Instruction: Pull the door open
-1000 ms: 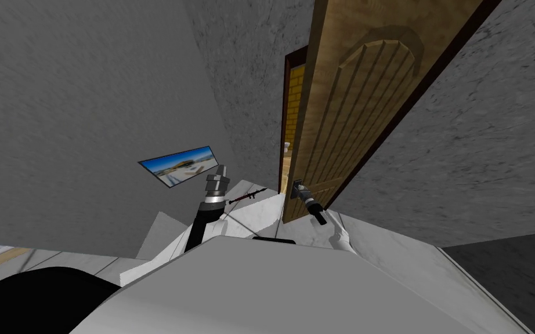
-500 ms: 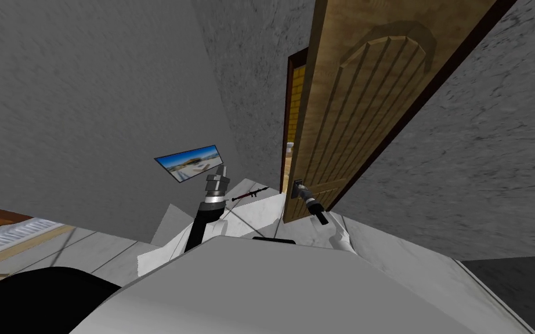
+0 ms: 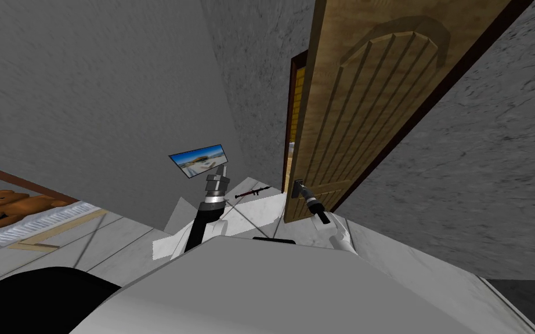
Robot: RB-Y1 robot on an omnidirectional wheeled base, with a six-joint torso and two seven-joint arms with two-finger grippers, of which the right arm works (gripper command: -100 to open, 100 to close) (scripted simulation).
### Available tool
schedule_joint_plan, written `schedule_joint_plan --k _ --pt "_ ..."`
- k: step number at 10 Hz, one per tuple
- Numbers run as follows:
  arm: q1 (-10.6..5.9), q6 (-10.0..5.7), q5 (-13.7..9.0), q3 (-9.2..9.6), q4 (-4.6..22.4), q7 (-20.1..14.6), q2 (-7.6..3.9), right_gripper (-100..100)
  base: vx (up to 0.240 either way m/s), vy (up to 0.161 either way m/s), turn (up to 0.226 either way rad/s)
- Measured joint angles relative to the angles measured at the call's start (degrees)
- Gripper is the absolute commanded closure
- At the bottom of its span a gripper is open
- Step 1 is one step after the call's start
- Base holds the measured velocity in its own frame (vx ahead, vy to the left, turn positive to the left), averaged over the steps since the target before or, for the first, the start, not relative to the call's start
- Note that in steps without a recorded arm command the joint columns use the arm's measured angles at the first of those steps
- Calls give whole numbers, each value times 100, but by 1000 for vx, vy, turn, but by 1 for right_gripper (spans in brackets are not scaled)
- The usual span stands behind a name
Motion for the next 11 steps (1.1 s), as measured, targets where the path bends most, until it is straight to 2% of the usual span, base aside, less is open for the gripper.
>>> schedule_joint_plan --k 2,4,6,7,9,11 --pt "55 -58 -275 -29 -38 -230 2 100 -31 -30 5" --pt "117 -22 -313 -17 -105 -276 15 100 -13 -8 32" --pt "105 -8 -510 -34 -108 -448 -25 100 -22 -17 44" --pt "63 -36 -525 -48 -36 -461 2 100 -2 -11 9" --pt "22 -105 -543 -56 82 -474 -18 100 5 -2 -14" --pt "116 -3 -529 -37 -108 -458 10 100 2 -1 16"
